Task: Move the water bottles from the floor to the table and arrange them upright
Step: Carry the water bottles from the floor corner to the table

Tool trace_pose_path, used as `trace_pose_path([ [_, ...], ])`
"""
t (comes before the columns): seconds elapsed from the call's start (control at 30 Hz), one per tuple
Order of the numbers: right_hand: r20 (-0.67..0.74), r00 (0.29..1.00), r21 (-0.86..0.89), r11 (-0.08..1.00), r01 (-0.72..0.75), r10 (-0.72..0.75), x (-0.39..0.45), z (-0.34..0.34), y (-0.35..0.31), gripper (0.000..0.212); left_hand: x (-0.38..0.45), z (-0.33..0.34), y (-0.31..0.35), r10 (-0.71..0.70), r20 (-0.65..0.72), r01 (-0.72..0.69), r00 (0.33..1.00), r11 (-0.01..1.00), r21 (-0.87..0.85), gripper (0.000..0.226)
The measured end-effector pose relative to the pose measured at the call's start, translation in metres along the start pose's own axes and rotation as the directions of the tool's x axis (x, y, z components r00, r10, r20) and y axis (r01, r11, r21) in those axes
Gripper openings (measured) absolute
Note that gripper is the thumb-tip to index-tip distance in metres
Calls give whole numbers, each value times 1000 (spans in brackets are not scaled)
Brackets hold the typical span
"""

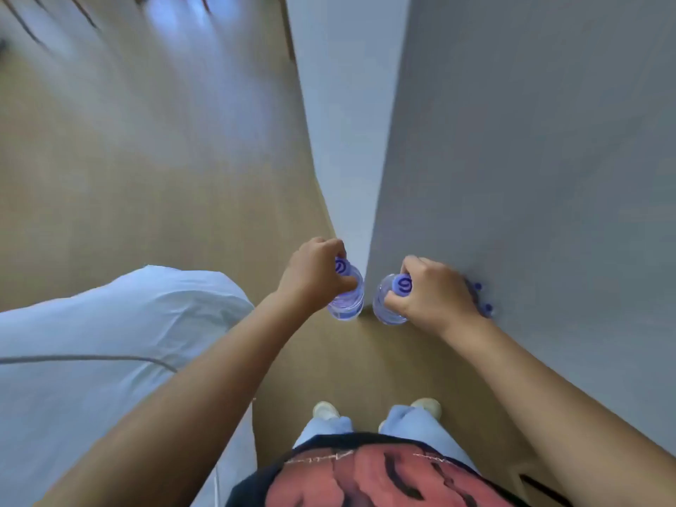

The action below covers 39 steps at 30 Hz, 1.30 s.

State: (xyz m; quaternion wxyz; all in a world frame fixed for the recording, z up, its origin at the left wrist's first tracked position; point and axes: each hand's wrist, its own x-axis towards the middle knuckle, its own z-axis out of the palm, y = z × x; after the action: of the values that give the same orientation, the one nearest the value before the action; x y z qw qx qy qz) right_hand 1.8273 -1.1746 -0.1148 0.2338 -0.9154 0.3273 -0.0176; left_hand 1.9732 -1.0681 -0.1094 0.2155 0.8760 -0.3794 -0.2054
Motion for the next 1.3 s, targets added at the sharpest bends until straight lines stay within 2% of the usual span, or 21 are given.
trace_pose_path([
  [0.3, 11, 990, 64, 988, 139, -140, 32, 7, -110, 23, -24, -85, -69, -10, -126, 15, 992, 999, 39, 26],
  [0.6, -16, 966, 122, 958, 258, -258, 103, -4, -190, 26, 15, -160, -105, -65, -271, 73, 960, 997, 18, 27],
  [0.83, -128, 953, 161, 942, 294, -275, 191, -11, -234, 31, 88, -213, -136, -90, -288, 99, 953, 995, 17, 25],
  [1.03, -179, 935, 179, 924, 337, -306, 277, -18, -274, 31, 165, -263, -159, -91, -367, 114, 926, 993, 41, 26],
  [1.3, -234, 931, 225, 916, 331, -279, 385, -32, -314, 29, 267, -327, -185, -93, -441, 110, 893, 994, 13, 26],
])
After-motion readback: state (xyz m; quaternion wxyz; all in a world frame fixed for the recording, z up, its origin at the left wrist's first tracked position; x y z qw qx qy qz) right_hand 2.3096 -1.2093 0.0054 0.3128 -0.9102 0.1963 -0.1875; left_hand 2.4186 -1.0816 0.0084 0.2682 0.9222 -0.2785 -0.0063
